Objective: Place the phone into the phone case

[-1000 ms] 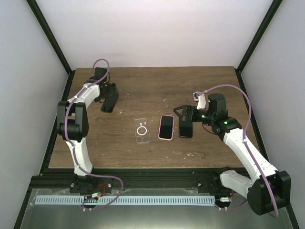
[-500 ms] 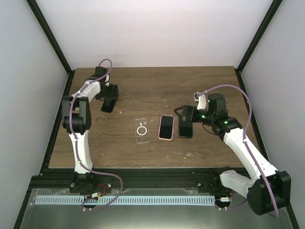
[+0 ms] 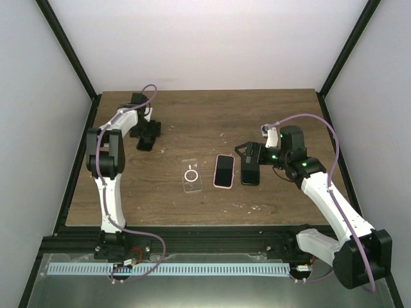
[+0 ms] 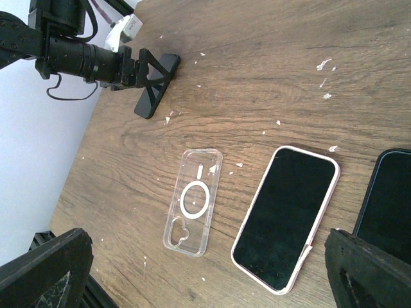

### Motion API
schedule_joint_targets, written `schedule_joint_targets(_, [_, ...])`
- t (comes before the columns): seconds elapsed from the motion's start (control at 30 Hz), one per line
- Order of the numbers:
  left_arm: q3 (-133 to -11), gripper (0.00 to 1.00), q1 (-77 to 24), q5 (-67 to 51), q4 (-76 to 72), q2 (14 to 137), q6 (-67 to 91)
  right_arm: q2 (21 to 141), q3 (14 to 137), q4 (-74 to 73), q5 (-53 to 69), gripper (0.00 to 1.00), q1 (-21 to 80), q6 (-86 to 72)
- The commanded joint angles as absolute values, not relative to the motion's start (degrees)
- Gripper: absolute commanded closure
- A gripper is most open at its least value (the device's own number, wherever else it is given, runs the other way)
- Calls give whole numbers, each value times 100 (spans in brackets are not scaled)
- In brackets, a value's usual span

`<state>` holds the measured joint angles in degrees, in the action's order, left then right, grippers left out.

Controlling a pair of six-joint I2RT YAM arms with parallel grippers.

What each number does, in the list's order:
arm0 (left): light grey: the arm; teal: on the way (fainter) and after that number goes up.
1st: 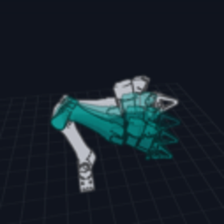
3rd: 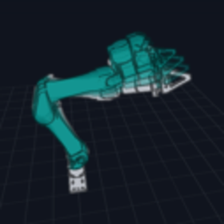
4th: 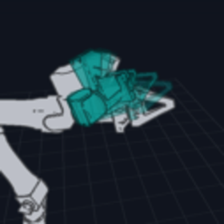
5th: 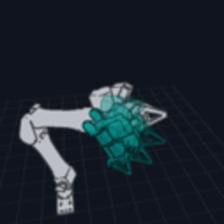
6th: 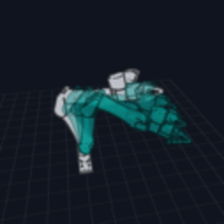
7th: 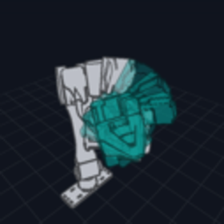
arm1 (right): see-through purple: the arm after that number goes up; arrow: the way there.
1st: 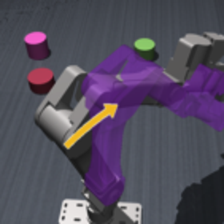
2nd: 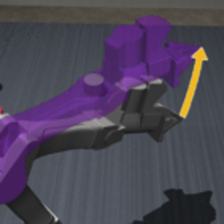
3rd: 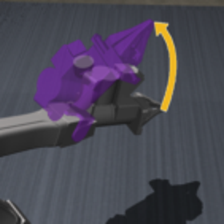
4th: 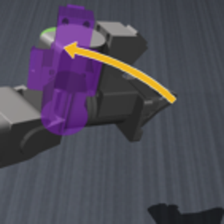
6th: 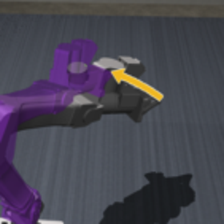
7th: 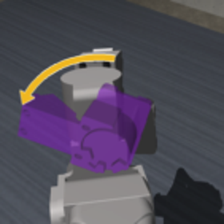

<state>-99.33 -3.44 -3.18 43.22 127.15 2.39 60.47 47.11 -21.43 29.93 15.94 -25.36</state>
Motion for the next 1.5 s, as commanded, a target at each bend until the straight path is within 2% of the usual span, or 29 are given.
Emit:
schedule_joint_targets(0.0, [-9836, 7, -528, -38, 4504, 12754, -40, 5958, 4953, -2194, 2978, 0, 1570, -2461])
schedule_joint_targets(0.33, [-10093, 11, -536, 13, 4729, 12940, -277, 5836, 4904, -2272, 2895, 0, 1566, -2433])
schedule_joint_targets(0.57, [-10146, 10, -536, -81, 4864, 13023, -281, 5734, 4788, -2223, 2867, 0, 1564, -2436])
schedule_joint_targets(0.83, [-10089, 37, -717, -351, 4935, 12764, -374, 5650, 4931, -2373, 2804, 0, 1564, -2349])
schedule_joint_targets(1.07, [-9598, 46, -1095, -724, 4615, 11994, -429, 5616, 5272, -2792, 2224, 0, 1567, -2230])
schedule_joint_targets(1.27, [-9235, 53, -1314, -951, 4654, 11266, 369, 5542, 5059, -2346, 2923, 0, 1573, -2172])
schedule_joint_targets(1.33, [-9162, 50, -1314, -1050, 4741, 11025, 919, 5389, 4754, -1764, 3252, 0, 1584, -2303])
schedule_joint_targets(1.47, [-8809, 53, -1315, -1876, 4620, 10387, 1839, 5097, 4041, -621, 3023, 12, 1822, -2690])
